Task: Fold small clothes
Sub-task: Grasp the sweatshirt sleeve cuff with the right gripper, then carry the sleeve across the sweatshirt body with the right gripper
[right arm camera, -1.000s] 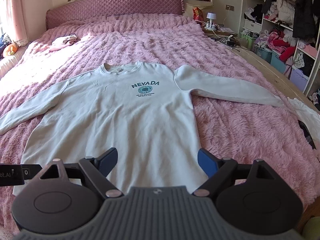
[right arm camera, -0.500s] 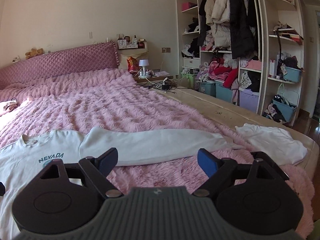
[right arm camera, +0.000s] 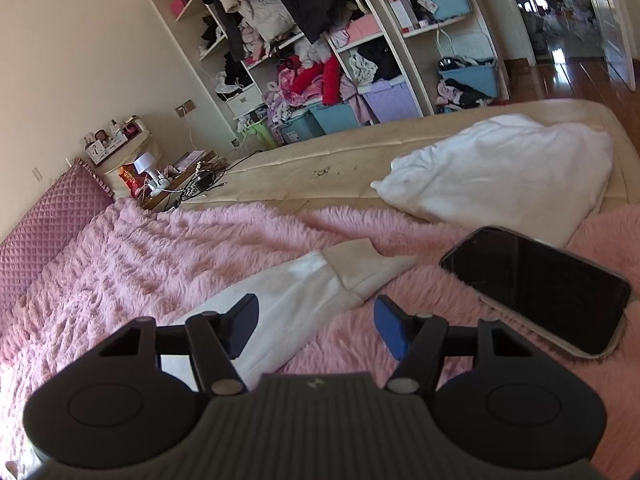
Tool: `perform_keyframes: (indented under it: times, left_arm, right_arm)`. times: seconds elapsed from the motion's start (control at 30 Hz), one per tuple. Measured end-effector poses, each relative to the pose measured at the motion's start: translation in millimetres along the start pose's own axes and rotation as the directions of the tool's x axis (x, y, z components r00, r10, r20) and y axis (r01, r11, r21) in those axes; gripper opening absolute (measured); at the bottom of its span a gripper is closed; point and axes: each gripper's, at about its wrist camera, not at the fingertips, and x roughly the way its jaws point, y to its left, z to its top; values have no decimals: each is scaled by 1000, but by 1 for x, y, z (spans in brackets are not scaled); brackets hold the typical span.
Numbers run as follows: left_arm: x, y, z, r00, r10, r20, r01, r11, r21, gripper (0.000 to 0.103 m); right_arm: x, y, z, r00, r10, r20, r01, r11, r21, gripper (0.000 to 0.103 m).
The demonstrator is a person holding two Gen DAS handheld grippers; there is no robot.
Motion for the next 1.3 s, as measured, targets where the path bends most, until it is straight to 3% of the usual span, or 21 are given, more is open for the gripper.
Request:
perform_keyframes:
  times: [0.33,0.4,0.47,0.53,0.8,1.03,1.13,1.3]
  left_arm:
    - [55,-7,3,997,-31,-67,31,999,7,94]
    - [64,-8,0,996,-29,-85,30,1000,9,94]
    - [70,-10,-3,996,-21,-90,23,1000,18,94]
    - [73,-12,-6,996,-8,-87,11,999,35,95]
    - [67,-15,-1,997,-21,-80,27,997,66,96]
    - [12,9,1,999,-32,-17,33,999,32,94]
    - [-23,28,-8,1000,-9,3,9,1000,12,94]
    - [-97,67,-29,994,82,74,-84,996,30,94]
  right_arm:
    - [58,-24,12,1000,0,-31,8,968,252,61]
    - [64,-26,14,999,5,-36,5,962,273,46]
    - [67,-28,15,999,-9,-51,23,959,282,11]
    - [67,-32,16,998,11,-55,6,954,301,6]
    - [43,-15,27,998,61,-3,-58,962,268,3]
    - [0,54,38,976,215,43,-220,962,163,3]
    - [-22,99,31,951,307,35,-309,944,117,3]
    - [-61,188,-5,886,464,-27,-461,884,73,3]
